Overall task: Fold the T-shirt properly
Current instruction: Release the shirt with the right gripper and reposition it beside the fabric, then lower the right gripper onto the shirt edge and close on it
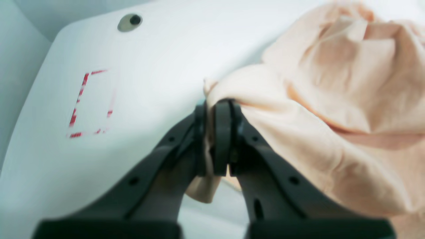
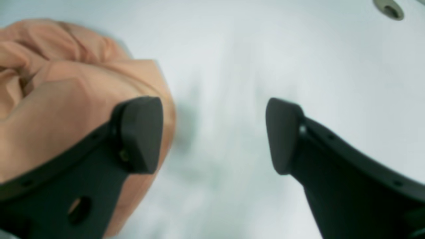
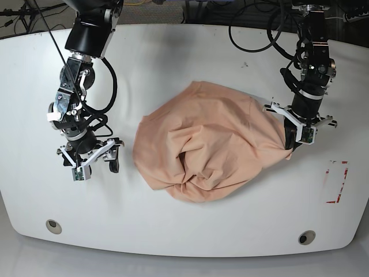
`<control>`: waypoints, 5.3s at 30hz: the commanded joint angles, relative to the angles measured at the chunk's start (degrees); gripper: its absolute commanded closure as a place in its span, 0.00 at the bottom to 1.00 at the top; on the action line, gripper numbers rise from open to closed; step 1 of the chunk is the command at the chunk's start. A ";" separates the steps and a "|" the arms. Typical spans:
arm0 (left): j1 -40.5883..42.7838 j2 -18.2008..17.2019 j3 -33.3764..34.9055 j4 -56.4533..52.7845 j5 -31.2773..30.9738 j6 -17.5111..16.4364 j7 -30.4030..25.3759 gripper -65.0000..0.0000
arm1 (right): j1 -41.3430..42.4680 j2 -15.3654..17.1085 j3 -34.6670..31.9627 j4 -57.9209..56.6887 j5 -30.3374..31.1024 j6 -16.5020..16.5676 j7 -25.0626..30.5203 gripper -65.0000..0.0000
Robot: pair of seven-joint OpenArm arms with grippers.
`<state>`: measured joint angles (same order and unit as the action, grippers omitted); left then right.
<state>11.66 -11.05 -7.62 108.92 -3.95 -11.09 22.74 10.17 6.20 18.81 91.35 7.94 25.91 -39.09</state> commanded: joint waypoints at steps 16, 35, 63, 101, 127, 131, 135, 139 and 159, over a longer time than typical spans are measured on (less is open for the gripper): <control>0.52 -0.77 0.51 1.81 -0.04 -0.04 -2.41 1.00 | 4.10 -0.66 -6.44 -7.19 0.94 0.54 1.18 0.27; 0.54 -0.48 -6.15 0.55 -0.19 0.04 -4.94 1.00 | 12.05 0.10 -7.83 -17.74 1.06 0.39 7.38 0.27; -0.89 0.06 -8.36 -0.51 -0.06 -0.28 -1.65 0.57 | 14.49 0.74 -6.50 -21.10 3.80 0.61 6.53 0.27; 2.66 0.93 -10.06 3.08 0.18 -0.90 -0.63 0.47 | 8.69 -0.05 -13.45 -31.31 4.03 0.85 22.36 0.34; 2.67 1.08 -9.59 3.16 0.23 -1.20 -0.69 0.28 | 9.59 -1.78 -15.89 -39.68 4.66 0.23 21.95 0.33; 3.05 1.02 -9.11 3.13 0.28 -1.10 -0.67 0.28 | 9.65 -1.56 -16.06 -39.99 4.74 0.10 20.04 0.33; 3.19 0.85 -9.45 3.05 -0.75 -1.62 -0.60 0.35 | 10.24 -1.21 -16.59 -41.72 4.99 0.59 18.88 0.41; 3.20 0.81 -9.79 2.95 -0.95 -1.67 -0.85 0.40 | 10.13 -1.23 -16.88 -41.75 4.92 0.98 19.19 0.51; 2.54 0.77 -10.61 3.02 -0.91 -1.80 -0.20 0.34 | 5.11 -2.89 -18.62 -40.63 5.68 2.67 22.65 0.96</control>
<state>14.61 -9.76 -18.00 111.07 -4.60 -13.19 23.79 15.35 3.44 0.38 50.96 16.51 29.17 -11.44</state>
